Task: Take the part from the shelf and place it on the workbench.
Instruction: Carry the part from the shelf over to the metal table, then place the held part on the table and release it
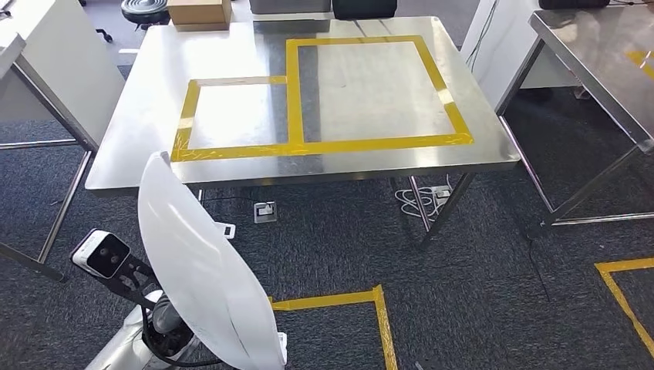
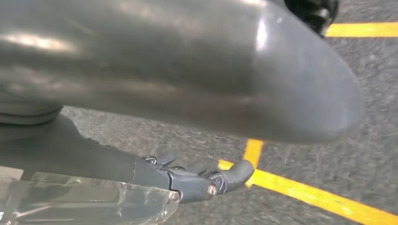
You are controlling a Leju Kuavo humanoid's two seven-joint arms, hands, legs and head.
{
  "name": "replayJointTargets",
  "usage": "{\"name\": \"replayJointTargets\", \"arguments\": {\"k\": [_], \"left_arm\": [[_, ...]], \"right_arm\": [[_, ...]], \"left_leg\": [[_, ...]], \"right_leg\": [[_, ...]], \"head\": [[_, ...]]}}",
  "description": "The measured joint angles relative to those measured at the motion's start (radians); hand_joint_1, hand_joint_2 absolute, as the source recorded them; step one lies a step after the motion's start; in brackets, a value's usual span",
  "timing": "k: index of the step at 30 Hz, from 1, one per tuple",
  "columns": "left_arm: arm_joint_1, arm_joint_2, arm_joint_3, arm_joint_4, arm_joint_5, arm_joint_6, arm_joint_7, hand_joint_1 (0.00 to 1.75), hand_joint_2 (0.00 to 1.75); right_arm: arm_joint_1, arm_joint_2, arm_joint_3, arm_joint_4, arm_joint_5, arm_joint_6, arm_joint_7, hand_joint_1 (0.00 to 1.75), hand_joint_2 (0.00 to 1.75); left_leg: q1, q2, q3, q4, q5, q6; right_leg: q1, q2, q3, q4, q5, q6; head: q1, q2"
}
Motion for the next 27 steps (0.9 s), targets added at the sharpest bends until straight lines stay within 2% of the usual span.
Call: {"name": "replayJointTargets", "arguments": {"k": [1,2,3,4,6,7,8,9,10,12,13,14,15,16,18,19,20,22,24,26,27], "left_arm": [[0.000,0.000,-0.001,0.000,0.000,0.000,0.000,1.75,1.75],[0.000,0.000,-0.002,0.001,-0.001,0.000,0.001,1.75,1.75],[-0.001,0.000,-0.003,0.001,-0.001,0.000,0.002,1.75,1.75],[-0.001,0.000,-0.004,0.002,-0.002,0.000,0.003,1.75,1.75],[-0.002,-0.001,-0.005,0.001,-0.002,-0.001,0.004,1.75,1.75],[-0.002,-0.001,-0.006,0.000,-0.002,-0.002,0.004,1.75,1.75],[-0.004,-0.001,-0.007,0.000,-0.001,-0.002,0.004,1.75,1.75],[-0.005,-0.001,-0.007,0.000,-0.001,-0.003,0.004,1.75,1.75],[-0.006,0.000,-0.007,0.000,-0.001,-0.004,0.004,1.75,1.75],[-0.006,0.001,-0.009,0.000,-0.001,-0.004,0.004,1.75,1.75],[-0.006,0.001,-0.010,0.000,-0.001,-0.005,0.004,1.75,1.75],[-0.006,0.001,-0.011,0.000,-0.001,-0.005,0.005,1.75,1.75],[-0.006,0.002,-0.012,0.000,-0.001,-0.005,0.006,1.75,1.75],[-0.006,0.002,-0.012,0.000,-0.001,-0.005,0.007,1.75,1.75],[-0.006,0.003,-0.013,0.002,-0.001,-0.004,0.009,1.75,1.75],[-0.006,0.004,-0.014,0.002,0.000,-0.004,0.011,1.75,1.75],[-0.007,0.004,-0.014,0.002,0.000,-0.004,0.012,1.75,1.75],[-0.013,0.002,-0.015,0.002,0.002,-0.004,0.014,1.75,1.75],[-0.018,0.000,-0.015,0.001,0.003,-0.005,0.014,1.75,1.75],[-0.019,0.000,-0.016,0.001,0.003,-0.004,0.014,1.75,1.75],[-0.020,-0.001,-0.016,0.001,0.003,-0.004,0.015,1.75,1.75]], "right_arm": [[0.002,-0.004,0.000,0.000,0.000,0.006,-0.002,0.00,0.00],[0.004,-0.008,0.000,0.000,0.000,0.009,-0.004,0.00,0.00],[0.005,-0.012,0.000,0.000,0.000,0.011,-0.004,0.00,0.00],[0.006,-0.015,0.000,0.001,0.000,0.012,-0.004,0.00,0.00],[0.005,-0.019,0.000,0.000,0.000,0.014,-0.004,0.00,0.00],[0.005,-0.019,0.000,0.000,0.000,0.015,-0.005,0.00,0.00],[0.004,-0.020,0.000,0.000,0.000,0.015,-0.005,0.00,0.00],[0.004,-0.020,0.000,-0.001,0.000,0.015,-0.005,0.00,0.00],[0.005,-0.020,0.000,-0.001,0.000,0.015,-0.005,0.00,0.00],[0.007,-0.020,0.000,-0.001,0.000,0.015,-0.005,0.00,0.00],[0.008,-0.020,0.000,-0.001,-0.001,0.015,-0.006,0.00,0.00],[0.010,-0.020,0.000,-0.001,-0.001,0.015,-0.007,0.00,0.00],[0.010,-0.019,0.000,-0.001,-0.002,0.015,-0.009,0.00,0.00],[0.011,-0.019,0.000,-0.001,-0.003,0.015,-0.011,0.00,0.00],[0.011,-0.015,-0.001,0.000,-0.006,0.015,-0.016,0.00,0.00],[0.011,-0.014,-0.001,0.000,-0.008,0.015,-0.018,0.00,0.00],[0.010,-0.013,-0.001,0.000,-0.009,0.016,-0.019,0.00,0.00],[0.010,-0.013,-0.002,0.000,-0.011,0.016,-0.020,0.00,0.00],[0.009,-0.013,-0.002,0.000,-0.012,0.016,-0.021,0.00,0.00],[0.008,-0.012,-0.002,0.000,-0.013,0.016,-0.022,0.00,0.00],[0.008,-0.012,-0.002,0.000,-0.013,0.016,-0.023,0.00,0.00]], "left_leg": [[-0.001,0.000,0.014,-0.001,-0.014,-0.003],[-0.003,0.000,0.029,0.001,-0.029,-0.006],[-0.005,0.000,0.039,0.001,-0.043,-0.011],[-0.007,-0.001,0.048,0.002,-0.052,-0.017],[-0.009,-0.001,0.055,0.013,-0.056,-0.026],[-0.008,0.000,0.047,0.037,-0.049,-0.030],[-0.006,0.002,0.024,0.081,-0.041,-0.035],[-0.003,0.004,-0.013,0.140,-0.040,-0.041],[0.001,0.005,-0.058,0.205,-0.051,-0.048],[0.010,0.007,-0.145,0.297,-0.117,-0.061],[0.013,0.009,-0.173,0.306,-0.148,-0.065],[0.015,0.011,-0.189,0.290,-0.159,-0.067],[0.015,0.012,-0.192,0.248,-0.138,-0.065],[0.015,0.012,-0.189,0.189,-0.083,-0.059],[0.008,0.011,-0.185,0.074,0.059,-0.044],[0.004,0.009,-0.181,0.040,0.107,-0.037],[0.001,0.007,-0.179,0.023,0.128,-0.032],[0.001,0.004,-0.156,0.011,0.125,-0.021],[0.003,0.004,-0.135,0.003,0.119,-0.011],[0.002,0.004,-0.123,0.000,0.111,-0.002],[0.001,0.003,-0.117,-0.001,0.104,0.002]], "right_leg": [[0.001,-0.002,0.013,-0.072,0.050,0.012],[0.001,-0.004,0.025,-0.135,0.104,0.019],[0.004,-0.005,0.037,-0.178,0.145,0.014],[0.006,-0.006,0.045,-0.202,0.174,0.002],[0.007,-0.002,0.063,-0.207,0.170,-0.030],[0.004,0.000,0.073,-0.210,0.165,-0.040],[0.001,0.002,0.085,-0.213,0.158,-0.048],[-0.002,0.004,0.098,-0.215,0.149,-0.055],[-0.002,0.005,0.109,-0.216,0.139,-0.059],[-0.002,0.010,0.133,-0.216,0.117,-0.059],[-0.002,0.013,0.148,-0.216,0.104,-0.058],[-0.002,0.015,0.165,-0.216,0.091,-0.057],[-0.002,0.018,0.184,-0.216,0.077,-0.055],[-0.001,0.019,0.197,-0.218,0.063,-0.053],[0.003,0.022,0.223,-0.220,0.038,-0.045],[0.005,0.023,0.230,-0.225,0.028,-0.040],[0.008,0.025,0.242,-0.225,0.024,-0.034],[0.007,0.024,0.249,-0.220,0.027,-0.022],[0.006,0.019,0.231,-0.175,0.032,-0.018],[0.006,0.013,0.159,-0.064,0.019,-0.021],[0.006,0.011,0.109,0.004,-0.003,-0.025]], "head": [[0.000,0.000],[0.000,0.000],[-0.001,0.000],[-0.002,0.000],[-0.004,0.000],[-0.004,0.000],[-0.005,0.000],[-0.006,0.000],[-0.006,0.000],[-0.007,0.000],[-0.007,0.000],[-0.007,0.000],[-0.007,0.000],[-0.007,0.000],[-0.005,0.000],[-0.005,0.000],[-0.004,0.000],[-0.005,0.000],[-0.004,0.000],[-0.003,0.000],[-0.002,0.000]]}}
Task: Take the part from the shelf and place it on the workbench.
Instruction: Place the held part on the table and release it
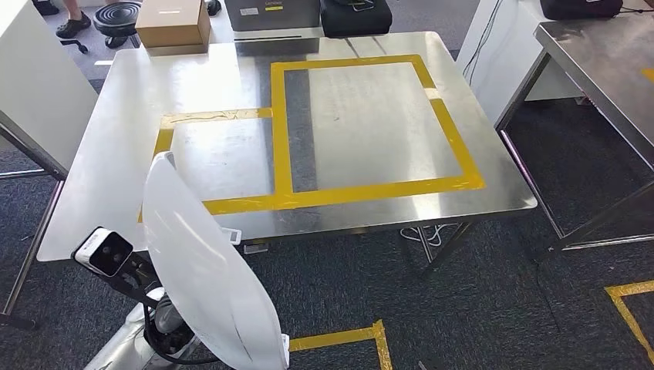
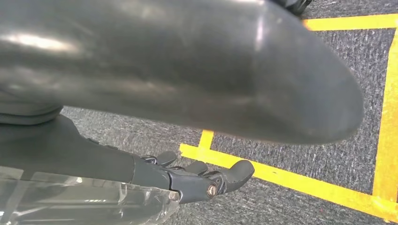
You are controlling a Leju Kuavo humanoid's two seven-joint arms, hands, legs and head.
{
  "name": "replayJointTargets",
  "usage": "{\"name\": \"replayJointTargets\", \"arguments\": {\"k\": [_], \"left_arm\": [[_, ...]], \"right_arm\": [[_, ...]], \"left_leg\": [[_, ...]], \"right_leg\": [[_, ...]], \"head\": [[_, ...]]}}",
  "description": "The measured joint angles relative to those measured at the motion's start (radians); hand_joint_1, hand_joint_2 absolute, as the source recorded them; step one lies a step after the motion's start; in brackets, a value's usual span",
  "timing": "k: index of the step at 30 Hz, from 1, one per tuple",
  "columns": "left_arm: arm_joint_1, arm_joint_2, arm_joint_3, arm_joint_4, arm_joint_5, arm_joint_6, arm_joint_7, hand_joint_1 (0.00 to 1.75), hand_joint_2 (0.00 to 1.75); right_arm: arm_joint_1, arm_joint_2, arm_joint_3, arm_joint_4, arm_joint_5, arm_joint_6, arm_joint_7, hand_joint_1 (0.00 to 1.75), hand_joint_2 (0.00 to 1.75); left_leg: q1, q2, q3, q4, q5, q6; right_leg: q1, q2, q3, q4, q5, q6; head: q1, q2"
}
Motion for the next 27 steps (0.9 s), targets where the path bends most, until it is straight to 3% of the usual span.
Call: {"name": "replayJointTargets", "arguments": {"k": [2,3,4,6,7,9,10,13,16,17,18,19,21,22,24,27], "left_arm": [[0.001,0.000,-0.001,0.000,0.000,0.001,0.001,1.75,1.75],[0.001,0.001,-0.002,0.000,0.001,0.002,0.001,1.75,1.75],[0.002,0.001,-0.002,0.000,0.002,0.003,0.002,1.75,1.75],[0.002,0.001,-0.004,0.000,0.003,0.005,0.002,1.75,1.75],[0.002,0.001,-0.006,0.000,0.004,0.007,0.003,1.75,1.75],[0.003,0.001,-0.007,0.001,0.005,0.008,0.004,1.75,1.75],[0.002,0.001,-0.007,0.000,0.006,0.009,0.005,1.75,1.75],[0.000,0.002,-0.007,-0.001,0.006,0.009,0.005,1.75,1.75],[0.003,0.005,-0.006,-0.001,0.006,0.008,0.005,1.75,1.75],[0.004,0.006,-0.006,-0.001,0.006,0.008,0.005,1.75,1.75],[0.005,0.007,-0.006,-0.001,0.006,0.008,0.005,1.75,1.75],[0.005,0.008,-0.006,-0.001,0.006,0.008,0.005,1.75,1.75],[0.004,0.010,-0.006,-0.001,0.006,0.008,0.005,1.75,1.75],[0.004,0.010,-0.006,-0.001,0.006,0.008,0.005,1.75,1.75],[0.004,0.011,-0.005,-0.001,0.002,0.009,0.005,1.75,1.75],[0.007,0.012,0.003,-0.004,-0.035,0.016,0.002,1.75,1.75]], "right_arm": [[0.003,0.000,0.000,0.000,-0.001,0.000,0.000,0.00,0.00],[0.004,0.000,0.000,0.000,-0.001,0.000,0.000,0.00,0.00],[0.005,0.000,0.000,0.001,-0.001,0.001,0.000,0.00,0.00],[0.006,-0.001,0.000,0.001,-0.002,0.001,0.000,0.00,0.00],[0.006,-0.001,0.000,0.002,-0.002,0.001,0.001,0.00,0.00],[0.008,-0.001,0.000,0.002,-0.002,0.002,0.001,0.00,0.00],[0.008,-0.001,0.000,0.002,-0.003,0.002,0.002,0.00,0.00],[0.007,0.002,0.000,0.002,-0.007,0.001,0.002,0.00,0.00],[0.008,0.008,0.000,0.002,-0.013,-0.006,0.003,0.00,0.00],[0.008,0.011,0.000,0.002,-0.014,-0.007,0.003,0.00,0.00],[0.008,0.013,0.000,0.002,-0.014,-0.008,0.003,0.00,0.00],[0.008,0.015,0.000,0.002,-0.014,-0.008,0.004,0.00,0.00],[0.008,0.019,0.000,0.002,-0.014,-0.010,0.004,0.00,0.00],[0.007,0.021,0.000,0.002,-0.014,-0.013,0.004,0.00,0.00],[0.006,0.024,0.000,0.002,-0.014,-0.020,0.005,0.00,0.00],[0.006,0.026,0.000,0.002,-0.016,-0.027,0.010,0.00,0.00]], "left_leg": [[-0.002,-0.004,0.014,0.000,-0.016,0.002],[-0.002,-0.007,0.023,0.000,-0.025,0.001],[-0.002,-0.009,0.035,0.000,-0.034,-0.001],[-0.003,-0.010,0.058,0.001,-0.052,-0.008],[-0.005,-0.011,0.065,0.003,-0.061,-0.013],[-0.009,-0.012,0.071,0.008,-0.074,-0.024],[-0.010,-0.012,0.073,0.010,-0.079,-0.029],[-0.007,-0.005,0.055,0.058,-0.112,-0.047],[0.006,0.002,-0.043,0.244,-0.192,-0.067],[0.011,0.002,-0.074,0.291,-0.204,-0.071],[0.014,0.004,-0.089,0.304,-0.198,-0.074],[0.017,0.006,-0.083,0.275,-0.170,-0.075],[0.018,0.009,-0.026,0.136,-0.085,-0.070],[0.016,0.010,0.001,0.070,-0.059,-0.065],[0.009,0.011,0.027,0.014,-0.045,-0.053],[0.008,0.009,0.038,0.000,-0.037,-0.035]], "right_leg": [[0.000,-0.001,-0.078,0.072,-0.053,-0.003],[-0.001,-0.001,-0.093,0.061,-0.059,0.001],[-0.001,-0.002,-0.092,0.016,-0.037,0.010],[-0.001,-0.005,-0.062,-0.122,0.060,0.032],[0.000,-0.008,-0.046,-0.176,0.104,0.032],[0.004,-0.011,-0.031,-0.218,0.149,0.013],[0.003,-0.011,-0.026,-0.219,0.151,0.000],[-0.007,-0.009,-0.008,-0.224,0.150,-0.015],[-0.007,-0.009,0.004,-0.225,0.140,-0.029],[-0.007,-0.009,0.007,-0.225,0.137,-0.031],[-0.006,-0.008,0.011,-0.224,0.134,-0.032],[-0.006,-0.007,0.016,-0.224,0.130,-0.031],[-0.006,-0.004,0.028,-0.225,0.123,-0.027],[-0.005,-0.003,0.032,-0.226,0.121,-0.024],[-0.003,-0.003,0.033,-0.227,0.117,-0.016],[-0.002,-0.005,0.030,-0.224,0.111,0.001]], "head": [[0.000,0.000],[0.000,0.000],[0.001,0.000],[0.001,0.000],[0.001,0.000],[0.001,0.000],[0.000,0.000],[-0.001,0.000],[-0.003,0.000],[-0.003,0.000],[-0.003,0.000],[-0.003,0.000],[-0.003,0.000],[-0.002,0.000],[-0.002,0.000],[-0.002,0.000]]}}
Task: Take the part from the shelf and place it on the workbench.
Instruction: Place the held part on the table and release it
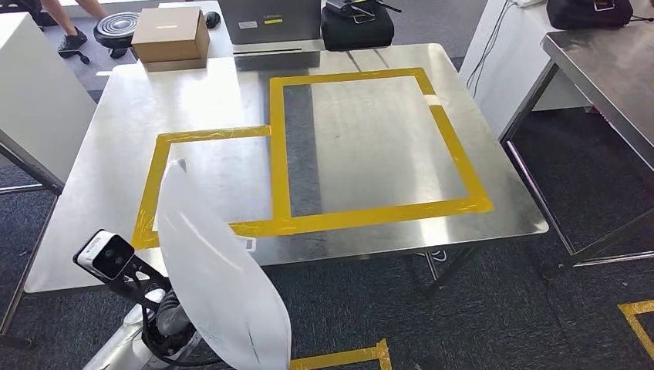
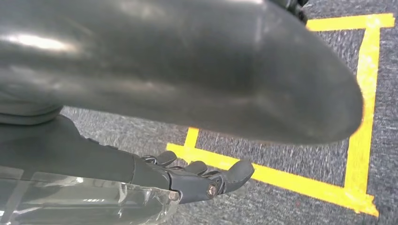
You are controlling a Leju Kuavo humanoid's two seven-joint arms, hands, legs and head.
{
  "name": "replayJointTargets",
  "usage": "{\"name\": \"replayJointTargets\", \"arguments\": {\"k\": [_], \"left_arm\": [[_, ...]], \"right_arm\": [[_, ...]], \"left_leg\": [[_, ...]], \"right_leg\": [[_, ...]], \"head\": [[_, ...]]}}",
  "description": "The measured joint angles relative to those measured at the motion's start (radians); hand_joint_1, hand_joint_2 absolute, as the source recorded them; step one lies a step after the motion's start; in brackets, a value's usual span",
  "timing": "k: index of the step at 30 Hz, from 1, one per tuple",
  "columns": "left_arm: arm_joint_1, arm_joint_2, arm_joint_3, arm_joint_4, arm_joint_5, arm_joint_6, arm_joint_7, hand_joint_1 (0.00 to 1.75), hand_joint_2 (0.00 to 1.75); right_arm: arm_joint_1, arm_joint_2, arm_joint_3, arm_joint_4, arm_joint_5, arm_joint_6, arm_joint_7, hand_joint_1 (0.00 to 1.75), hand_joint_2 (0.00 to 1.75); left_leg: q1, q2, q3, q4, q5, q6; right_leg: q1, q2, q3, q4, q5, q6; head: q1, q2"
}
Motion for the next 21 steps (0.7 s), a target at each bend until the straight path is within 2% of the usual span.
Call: {"name": "replayJointTargets", "arguments": {"k": [1,2,4,5,6,7,8,9,10,11,12,14,16,17,19,20,21], "left_arm": [[0.001,0.000,0.003,-0.002,-0.016,0.003,-0.003,1.75,1.75],[0.001,0.000,0.006,-0.003,-0.030,0.005,-0.007,1.75,1.75],[0.005,0.000,0.009,-0.005,-0.048,0.007,-0.011,1.75,1.75],[0.008,0.000,0.010,-0.005,-0.053,0.008,-0.012,1.75,1.75],[0.010,0.000,0.010,-0.005,-0.056,0.008,-0.013,1.75,1.75],[0.011,0.000,0.009,-0.005,-0.058,0.007,-0.013,1.75,1.75],[0.011,0.000,0.009,-0.005,-0.060,0.007,-0.013,1.75,1.75],[0.010,0.000,0.008,-0.005,-0.062,0.008,-0.013,1.75,1.75],[0.009,0.000,0.008,-0.005,-0.063,0.008,-0.013,1.75,1.75],[0.009,0.000,0.007,-0.006,-0.065,0.010,-0.014,1.75,1.75],[0.008,0.000,0.007,-0.006,-0.068,0.011,-0.015,1.75,1.75],[0.008,0.002,0.006,-0.008,-0.074,0.013,-0.016,1.75,1.75],[0.009,0.006,0.006,-0.013,-0.080,0.014,-0.017,1.75,1.75],[0.009,0.008,0.007,-0.017,-0.083,0.014,-0.017,1.75,1.75],[0.010,0.011,0.007,-0.021,-0.090,0.018,-0.017,1.75,1.75],[0.012,0.012,0.007,-0.022,-0.094,0.021,-0.017,1.75,1.75],[0.014,0.013,0.008,-0.022,-0.098,0.025,-0.016,1.75,1.75]], "right_arm": [[-0.001,0.001,0.000,0.000,-0.001,-0.001,0.001,0.00,0.00],[-0.001,0.001,0.000,0.000,-0.003,-0.001,0.003,0.00,0.00],[0.000,0.001,0.000,0.000,-0.005,-0.001,0.004,0.00,0.00],[0.002,0.001,0.000,0.000,-0.005,0.000,0.005,0.00,0.00],[0.004,0.001,0.001,0.000,-0.004,0.002,0.005,0.00,0.00],[0.005,0.001,0.001,0.000,-0.004,0.005,0.005,0.00,0.00],[0.005,0.001,0.002,0.000,-0.004,0.008,0.005,0.00,0.00],[0.006,0.001,0.002,0.000,-0.004,0.011,0.005,0.00,0.00],[0.006,0.001,0.003,0.000,-0.004,0.014,0.005,0.00,0.00],[0.007,0.001,0.004,0.000,-0.005,0.017,0.005,0.00,0.00],[0.008,0.001,0.004,0.000,-0.006,0.021,0.004,0.00,0.00],[0.009,0.002,0.006,0.000,-0.011,0.026,0.000,0.00,0.00],[0.009,0.004,0.006,-0.001,-0.017,0.030,-0.006,0.00,0.00],[0.010,0.005,0.007,-0.001,-0.020,0.032,-0.008,0.00,0.00],[0.014,0.004,0.010,-0.002,-0.025,0.036,-0.009,0.00,0.00],[0.017,0.004,0.012,-0.002,-0.027,0.039,-0.009,0.00,0.00],[0.020,0.004,0.015,-0.002,-0.029,0.042,-0.008,0.00,0.00]], "left_leg": [[0.002,0.000,0.005,-0.007,0.004,0.006],[0.004,0.001,0.009,-0.012,0.006,0.010],[0.001,0.002,0.010,-0.013,0.006,0.015],[0.000,0.001,0.010,-0.013,0.005,0.016],[-0.001,-0.003,0.010,-0.012,0.004,0.017],[-0.001,-0.008,0.011,-0.011,0.003,0.017],[-0.001,-0.015,0.012,-0.009,0.001,0.015],[-0.001,-0.022,0.011,-0.006,-0.001,0.012],[-0.003,-0.028,0.009,0.000,-0.004,0.008],[-0.005,-0.034,0.005,0.006,-0.007,0.004],[-0.006,-0.040,0.001,0.010,-0.009,0.001],[-0.004,-0.051,-0.003,0.013,-0.010,-0.006],[-0.002,-0.043,-0.013,0.035,-0.028,-0.018],[0.000,-0.033,-0.030,0.074,-0.052,-0.024],[0.006,-0.012,-0.091,0.204,-0.115,-0.036],[0.010,-0.006,-0.124,0.270,-0.139,-0.041],[0.012,-0.004,-0.144,0.307,-0.146,-0.044]], "right_leg": [[0.000,-0.001,-0.011,0.023,-0.013,0.001],[0.000,-0.001,-0.034,0.070,-0.035,-0.002],[-0.001,-0.002,-0.106,0.216,-0.091,-0.009],[-0.001,-0.002,-0.139,0.277,-0.108,-0.007],[-0.001,-0.002,-0.156,0.304,-0.111,-0.002],[-0.002,-0.001,-0.152,0.287,-0.096,0.006],[-0.003,0.000,-0.128,0.230,-0.068,0.015],[-0.005,0.010,-0.092,0.151,-0.036,0.022],[-0.005,0.020,-0.058,0.081,-0.010,0.024],[-0.005,0.027,-0.036,0.034,0.007,0.021],[-0.003,0.031,-0.024,0.011,0.014,0.015],[-0.002,0.018,-0.022,0.008,0.015,0.002],[-0.007,0.007,-0.016,0.004,0.015,-0.009],[-0.010,0.000,-0.013,0.002,0.015,-0.015],[-0.010,-0.014,-0.009,0.002,0.011,-0.023],[-0.009,-0.022,-0.008,0.002,0.010,-0.024],[-0.008,-0.030,-0.008,0.002,0.009,-0.025]], "head": [[0.001,0.000],[0.001,0.000],[0.002,0.000],[0.001,0.000],[0.001,0.000],[0.001,0.000],[0.001,0.000],[0.002,0.000],[0.001,0.000],[0.001,0.000],[0.001,0.000],[0.001,0.000],[-0.001,0.000],[-0.002,0.000],[-0.004,0.000],[-0.004,0.000],[-0.004,0.000]]}}
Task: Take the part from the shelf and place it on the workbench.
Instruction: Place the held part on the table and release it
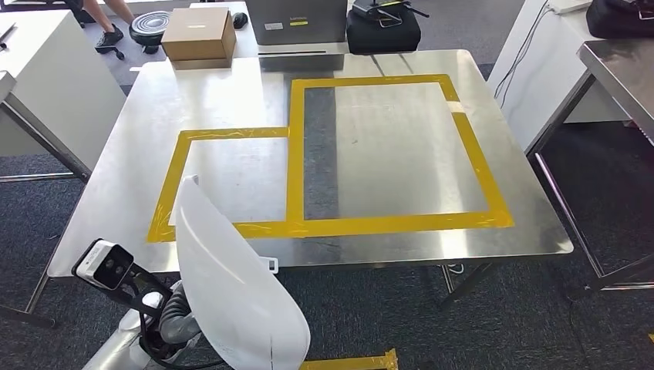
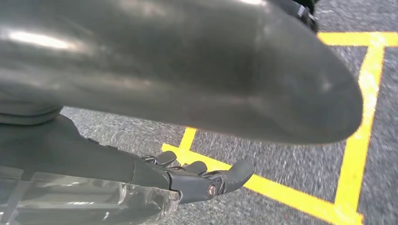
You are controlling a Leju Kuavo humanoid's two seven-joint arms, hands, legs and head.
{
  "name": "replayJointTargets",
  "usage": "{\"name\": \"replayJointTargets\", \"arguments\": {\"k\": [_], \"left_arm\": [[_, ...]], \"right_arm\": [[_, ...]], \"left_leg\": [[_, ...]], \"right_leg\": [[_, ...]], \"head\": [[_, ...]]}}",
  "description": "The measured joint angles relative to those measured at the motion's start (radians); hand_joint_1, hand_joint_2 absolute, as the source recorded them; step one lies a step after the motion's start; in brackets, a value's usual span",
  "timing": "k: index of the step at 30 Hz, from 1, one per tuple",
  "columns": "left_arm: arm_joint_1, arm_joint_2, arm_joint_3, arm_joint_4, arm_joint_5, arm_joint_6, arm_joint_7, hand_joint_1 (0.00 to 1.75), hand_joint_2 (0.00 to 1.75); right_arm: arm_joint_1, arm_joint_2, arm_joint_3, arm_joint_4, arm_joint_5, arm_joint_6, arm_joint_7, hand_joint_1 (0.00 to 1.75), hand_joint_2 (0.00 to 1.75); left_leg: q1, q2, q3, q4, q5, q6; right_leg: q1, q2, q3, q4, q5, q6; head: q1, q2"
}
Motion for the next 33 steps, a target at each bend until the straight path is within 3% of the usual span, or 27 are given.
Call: {"name": "replayJointTargets", "arguments": {"k": [1,2,3,5,7,9,10,11,13,15,16,17,19,21,22,26,27,30,31,32,33], "left_arm": [[0.001,0.001,0.000,-0.001,-0.003,0.003,0.001,1.75,1.75],[0.002,0.002,0.001,-0.003,-0.005,0.006,0.001,1.75,1.75],[0.002,0.003,0.003,-0.006,-0.007,0.009,0.002,1.75,1.75],[0.000,0.003,0.006,-0.012,-0.008,0.011,0.004,1.75,1.75],[-0.001,0.003,0.008,-0.015,-0.008,0.013,0.004,1.75,1.75],[-0.001,0.004,0.008,-0.016,-0.008,0.019,0.004,1.75,1.75],[-0.002,0.004,0.008,-0.016,-0.008,0.023,0.004,1.75,1.75],[-0.004,0.004,0.008,-0.016,-0.008,0.026,0.004,1.75,1.75],[-0.007,0.004,0.008,-0.015,-0.010,0.029,0.004,1.75,1.75],[-0.007,0.004,0.007,-0.013,-0.011,0.030,0.004,1.75,1.75],[-0.006,0.004,0.006,-0.012,-0.012,0.031,0.004,1.75,1.75],[-0.006,0.004,0.006,-0.011,-0.012,0.032,0.003,1.75,1.75],[-0.006,0.004,0.004,-0.010,-0.014,0.034,0.004,1.75,1.75],[-0.007,0.005,0.003,-0.008,-0.022,0.044,0.000,1.75,1.75],[-0.007,0.005,0.002,-0.007,-0.029,0.053,-0.005,1.75,1.75],[-0.009,0.009,0.002,0.004,-0.071,0.101,-0.034,1.75,1.75],[-0.010,0.011,0.004,0.006,-0.078,0.111,-0.038,1.75,1.75],[-0.010,0.017,0.008,0.015,-0.090,0.129,-0.043,1.75,1.75],[-0.009,0.018,0.009,0.018,-0.091,0.130,-0.044,1.75,1.75],[-0.009,0.020,0.009,0.020,-0.092,0.132,-0.044,1.75,1.75],[-0.009,0.021,0.009,0.022,-0.093,0.133,-0.044,1.75,1.75]], "right_arm": [[0.002,0.000,0.003,0.000,-0.002,0.002,0.000,0.00,0.00],[0.002,0.000,0.007,0.000,-0.004,0.004,0.001,0.00,0.00],[0.002,0.001,0.010,0.000,-0.005,0.006,0.001,0.00,0.00],[0.003,0.001,0.015,0.000,-0.008,0.007,0.002,0.00,0.00],[0.004,0.002,0.017,0.000,-0.014,0.007,0.002,0.00,0.00],[0.007,0.002,0.019,0.000,-0.028,0.006,0.000,0.00,0.00],[0.008,0.002,0.019,0.000,-0.037,0.005,-0.002,0.00,0.00],[0.008,0.002,0.019,0.000,-0.046,0.004,-0.005,0.00,0.00],[0.010,0.002,0.019,0.000,-0.055,0.002,-0.009,0.00,0.00],[0.016,0.002,0.019,0.000,-0.058,0.001,-0.010,0.00,0.00],[0.019,0.002,0.019,0.000,-0.059,0.001,-0.011,0.00,0.00],[0.021,0.002,0.019,0.001,-0.059,0.001,-0.011,0.00,0.00],[0.022,0.001,0.019,0.001,-0.061,-0.001,-0.013,0.00,0.00],[0.020,0.001,0.019,0.001,-0.070,-0.006,-0.018,0.00,0.00],[0.019,0.002,0.019,0.002,-0.076,-0.009,-0.023,0.00,0.00],[0.015,0.015,0.019,0.008,-0.096,-0.014,-0.039,0.00,0.00],[0.015,0.019,0.019,0.009,-0.099,-0.014,-0.042,0.00,0.00],[0.015,0.026,0.019,0.014,-0.103,-0.014,-0.049,0.00,0.00],[0.016,0.028,0.019,0.016,-0.104,-0.015,-0.050,0.00,0.00],[0.016,0.030,0.019,0.017,-0.104,-0.015,-0.050,0.00,0.00],[0.016,0.031,0.019,0.018,-0.104,-0.015,-0.051,0.00,0.00]], "left_leg": [[0.002,0.003,-0.001,-0.003,0.014,-0.001],[0.003,0.010,0.019,-0.048,0.044,-0.001],[0.003,0.021,0.056,-0.121,0.081,0.002],[-0.004,0.062,0.123,-0.248,0.123,0.010],[-0.013,0.078,0.142,-0.284,0.123,0.021],[-0.014,0.059,0.142,-0.288,0.128,0.032],[-0.013,0.052,0.145,-0.293,0.131,0.039],[-0.012,0.046,0.148,-0.298,0.134,0.047],[-0.012,0.035,0.151,-0.304,0.137,0.058],[-0.015,0.021,0.151,-0.303,0.137,0.062],[-0.016,0.014,0.152,-0.303,0.136,0.063],[-0.018,0.008,0.153,-0.302,0.135,0.063],[-0.019,-0.003,0.156,-0.301,0.133,0.061],[-0.024,-0.010,0.156,-0.295,0.128,0.054],[-0.026,-0.011,0.154,-0.293,0.126,0.051],[-0.020,-0.009,0.142,-0.265,0.101,0.031],[-0.017,-0.007,0.124,-0.225,0.077,0.024],[-0.006,-0.004,0.031,-0.029,-0.010,0.007],[-0.004,-0.003,0.013,0.005,-0.015,0.005],[-0.002,-0.001,0.015,-0.002,0.000,0.004],[-0.002,0.001,0.039,-0.051,0.032,0.006]], "right_leg": [[0.000,-0.008,0.001,0.000,-0.001,0.000],[0.000,-0.016,0.003,0.000,-0.002,0.000],[0.000,-0.023,0.005,0.000,-0.004,0.002],[0.006,-0.035,0.010,-0.001,-0.009,0.009],[0.013,-0.048,0.012,-0.001,-0.013,0.017],[0.013,-0.060,0.013,-0.001,-0.016,0.026],[0.011,-0.055,0.011,0.006,-0.022,0.029],[0.009,-0.042,0.000,0.030,-0.036,0.029],[0.007,-0.002,-0.055,0.145,-0.086,0.022],[0.007,0.015,-0.125,0.279,-0.128,0.018],[0.007,0.017,-0.143,0.306,-0.129,0.021],[0.007,0.018,-0.139,0.288,-0.113,0.028],[0.007,0.018,-0.085,0.152,-0.050,0.040],[0.009,0.019,-0.032,0.033,-0.002,0.037],[0.012,0.019,-0.022,0.011,0.006,0.031],[0.008,0.020,-0.016,0.004,0.011,0.009],[0.005,0.020,-0.014,0.003,0.011,0.002],[0.006,0.020,-0.013,0.003,0.010,-0.007],[0.006,0.020,-0.013,0.003,0.009,-0.007],[0.007,0.021,-0.012,0.003,0.009,-0.007],[0.007,0.021,-0.010,0.003,0.009,-0.006]], "head": [[0.000,0.000],[0.000,0.000],[0.000,0.000],[0.000,0.000],[0.001,0.000],[0.001,0.000],[0.002,0.000],[0.002,0.000],[0.006,0.000],[0.007,0.000],[0.007,0.000],[0.007,0.000],[0.007,0.000],[0.006,0.000],[0.006,0.000],[0.004,0.000],[0.003,0.000],[0.002,0.000],[0.002,0.000],[0.002,0.000],[0.001,0.000]]}}
